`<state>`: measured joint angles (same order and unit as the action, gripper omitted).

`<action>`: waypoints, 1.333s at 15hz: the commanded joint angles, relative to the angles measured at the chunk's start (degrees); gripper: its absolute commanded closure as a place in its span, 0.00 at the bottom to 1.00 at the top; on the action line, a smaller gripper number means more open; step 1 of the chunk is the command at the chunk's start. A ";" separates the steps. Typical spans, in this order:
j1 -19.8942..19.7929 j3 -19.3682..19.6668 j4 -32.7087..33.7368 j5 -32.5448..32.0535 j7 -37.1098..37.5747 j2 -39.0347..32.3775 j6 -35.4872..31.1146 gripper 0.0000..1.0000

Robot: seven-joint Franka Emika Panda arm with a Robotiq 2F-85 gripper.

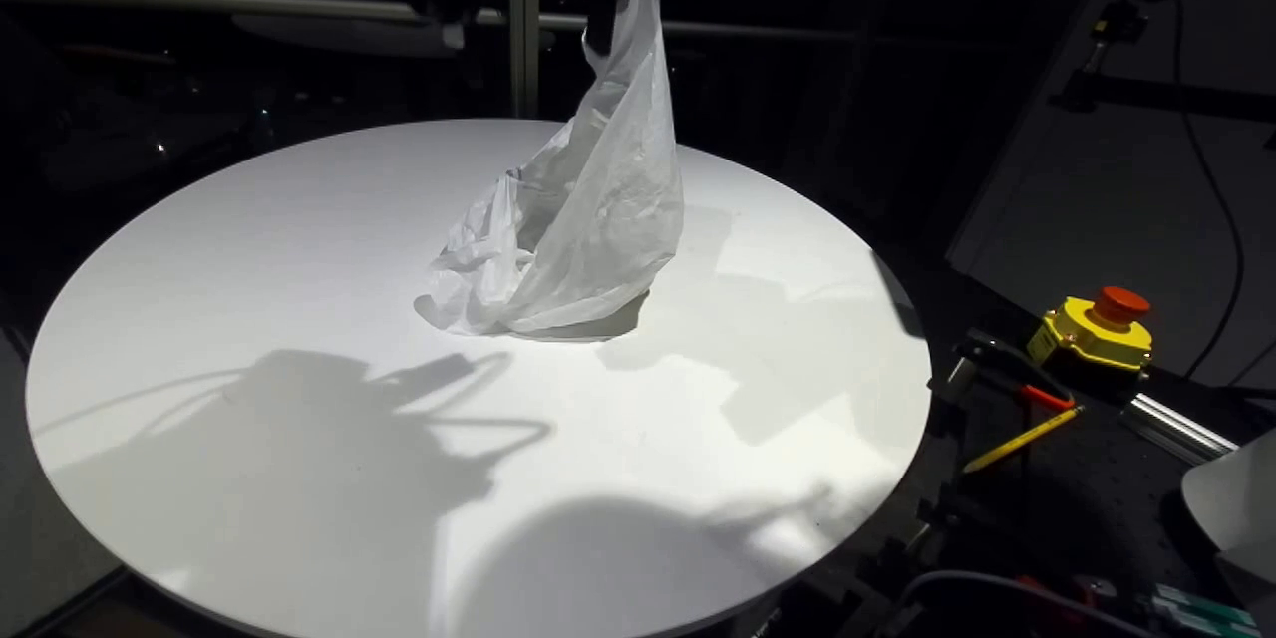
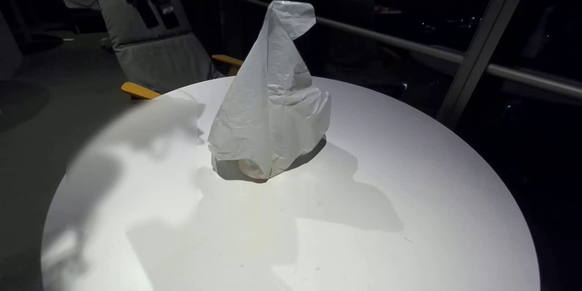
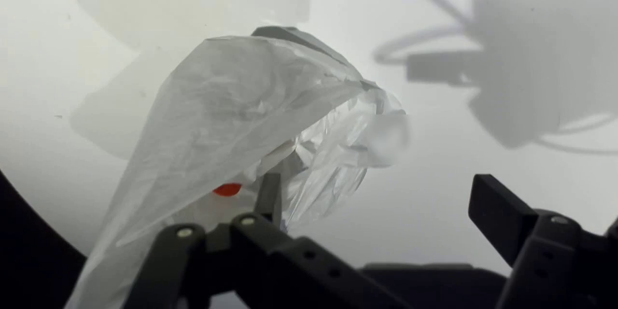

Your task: Place the three containers inside the white plastic, pull up the plastic bag

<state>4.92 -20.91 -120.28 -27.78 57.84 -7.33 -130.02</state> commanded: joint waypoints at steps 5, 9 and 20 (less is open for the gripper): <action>9.92 14.65 12.42 -2.65 -0.54 -21.18 -9.98 0.00; 13.53 19.72 18.36 -3.91 -4.36 -27.12 -11.72 0.00; 15.15 20.98 33.88 -2.17 -43.14 -39.03 -4.58 0.00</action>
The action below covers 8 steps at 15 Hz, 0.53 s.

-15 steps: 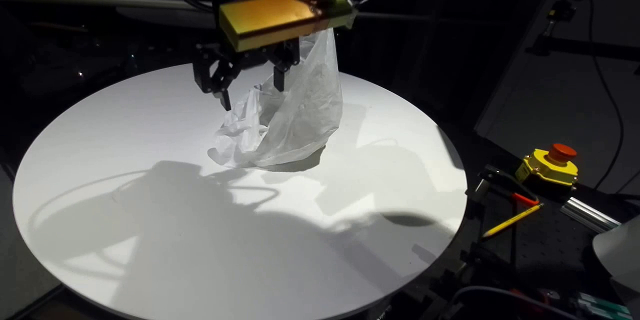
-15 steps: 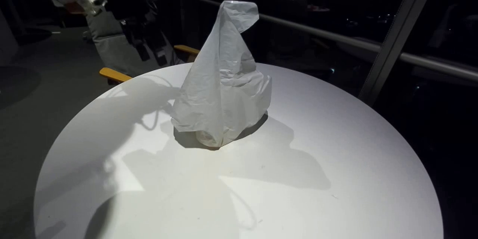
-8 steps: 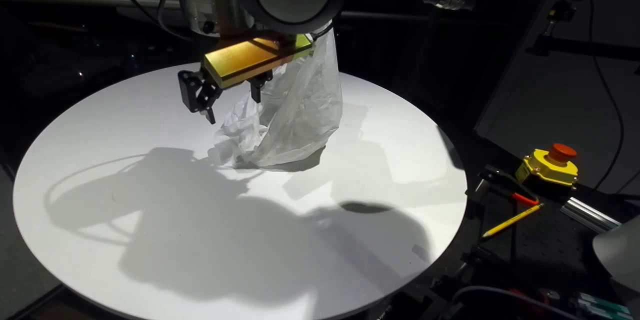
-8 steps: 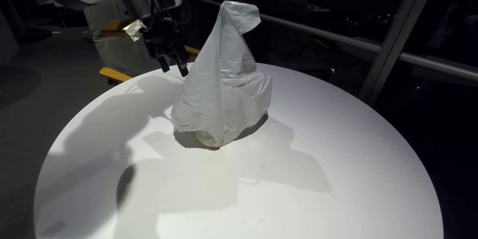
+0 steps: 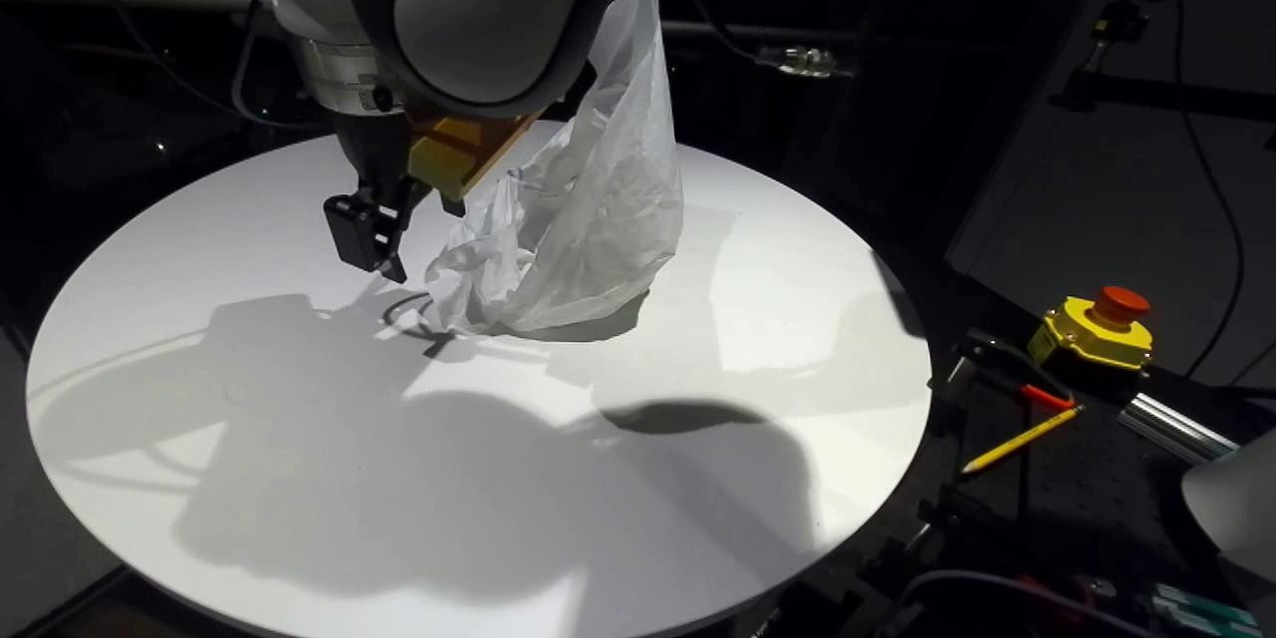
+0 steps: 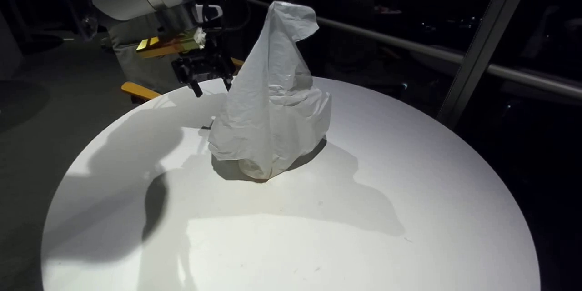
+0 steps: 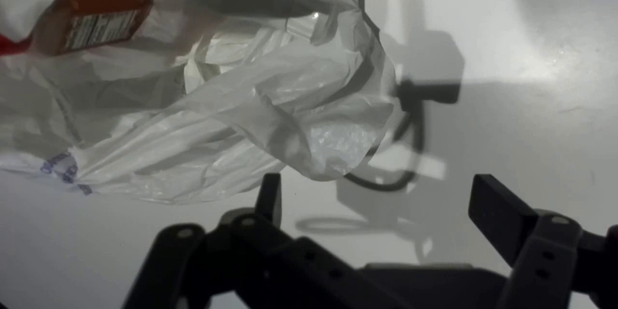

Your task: Place the three containers inside the white plastic, pull up the plastic bag

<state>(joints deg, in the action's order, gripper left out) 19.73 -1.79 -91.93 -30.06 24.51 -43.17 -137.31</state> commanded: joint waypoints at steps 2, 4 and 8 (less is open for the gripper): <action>0.67 3.62 7.79 -1.85 -14.90 -5.35 3.68 0.00; 0.49 5.16 9.39 -3.13 -18.51 -6.98 4.15 0.00; -1.02 5.53 12.03 -2.47 -24.15 -9.85 5.84 0.00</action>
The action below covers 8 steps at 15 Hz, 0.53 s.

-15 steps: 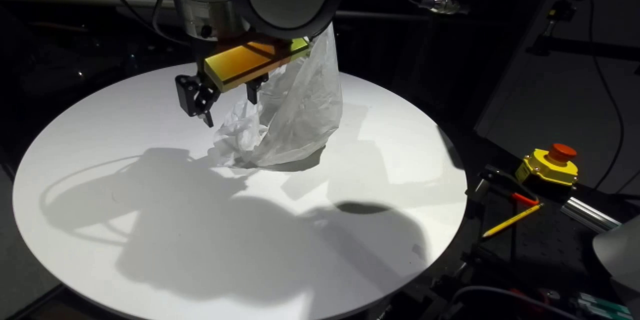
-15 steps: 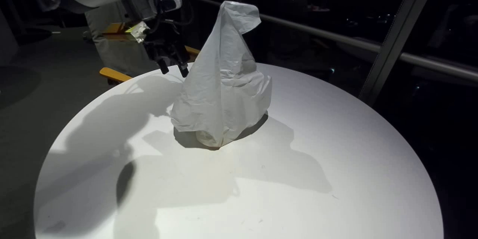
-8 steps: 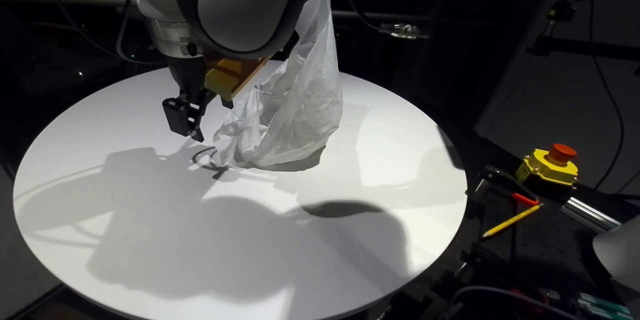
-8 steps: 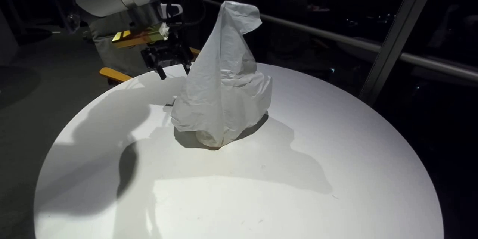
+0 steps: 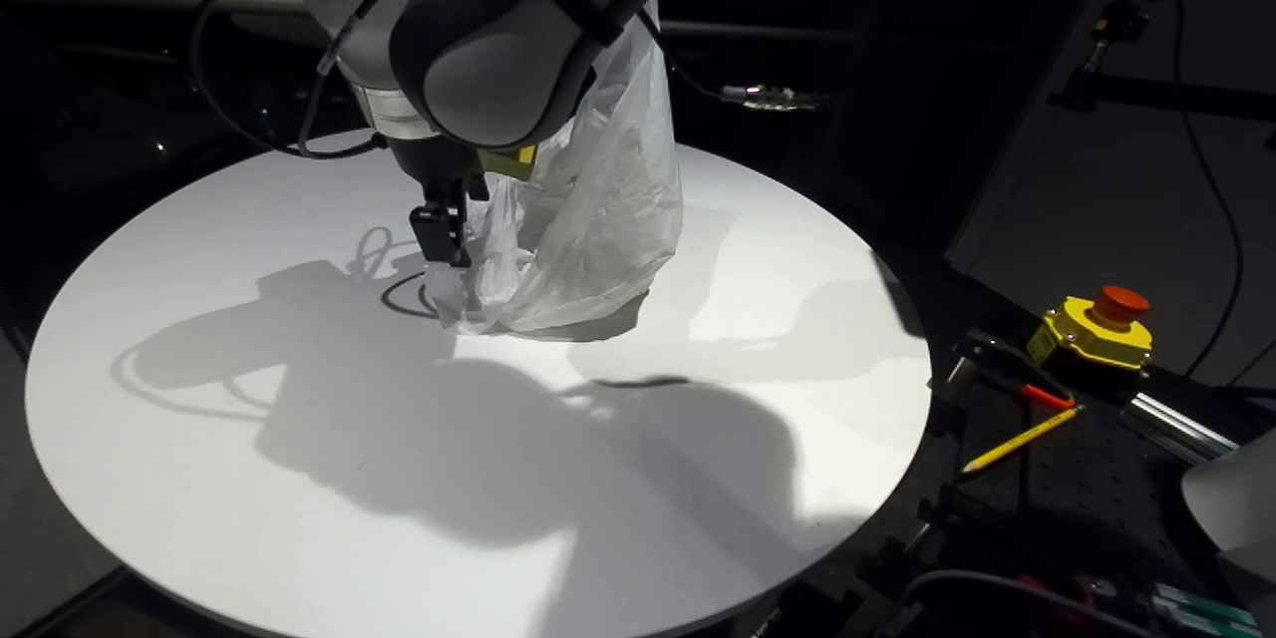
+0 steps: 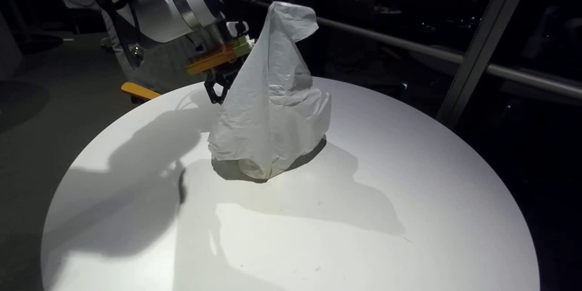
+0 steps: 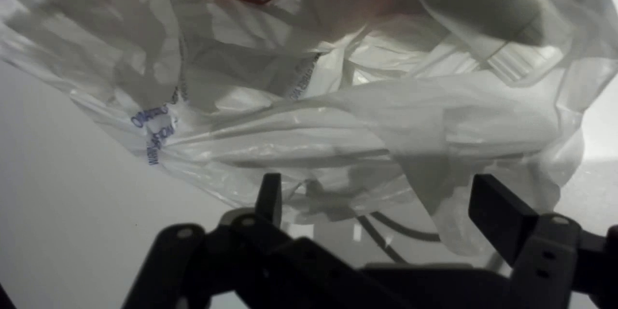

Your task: Place the three containers inside the white plastic, pull up the plastic bag

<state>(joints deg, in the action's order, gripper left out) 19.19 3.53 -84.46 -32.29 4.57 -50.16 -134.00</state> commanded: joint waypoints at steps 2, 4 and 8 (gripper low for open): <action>-1.23 -0.09 5.70 0.47 -6.27 -3.90 4.00 0.00; -1.87 -0.70 5.71 1.15 -8.32 -3.60 5.96 0.26; -2.32 -1.08 5.86 1.26 -10.31 -3.28 7.68 0.47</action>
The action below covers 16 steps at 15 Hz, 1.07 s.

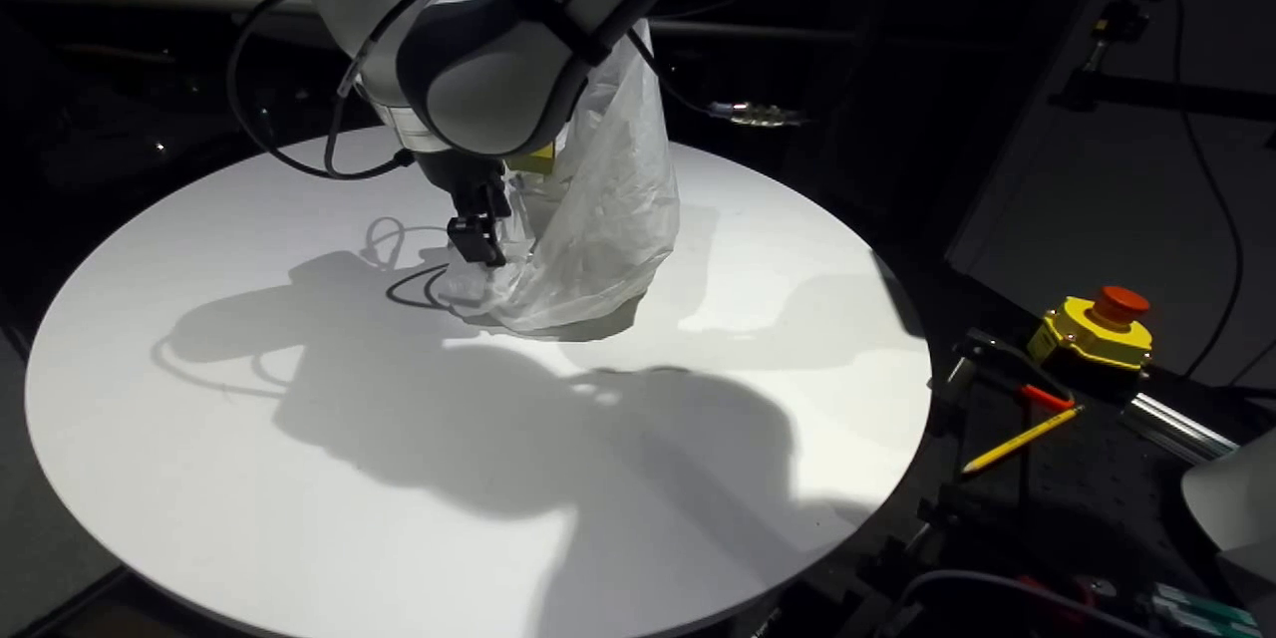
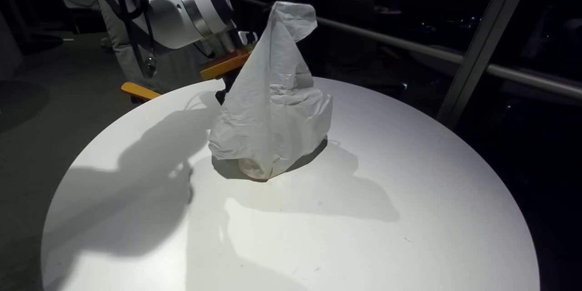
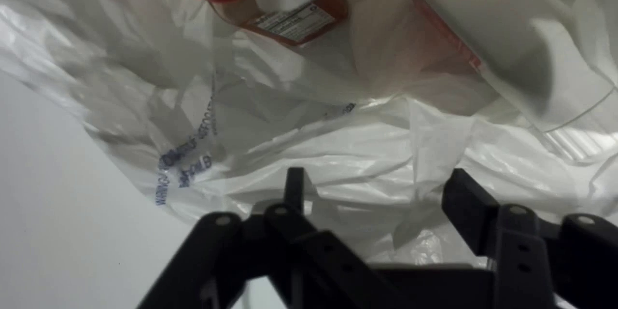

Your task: Place the three containers inside the white plastic, pull up the plastic bag

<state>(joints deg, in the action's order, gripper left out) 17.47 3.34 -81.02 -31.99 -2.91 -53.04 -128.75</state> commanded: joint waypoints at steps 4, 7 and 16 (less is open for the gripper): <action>1.06 -1.85 1.63 0.67 -1.71 0.32 1.72 0.71; 2.37 -3.37 0.24 0.68 -1.69 1.45 1.44 0.90; 4.91 -3.33 0.81 0.48 1.36 0.33 1.91 0.90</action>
<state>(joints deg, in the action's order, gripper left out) 21.73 -0.49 -80.65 -31.99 -3.00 -53.08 -127.62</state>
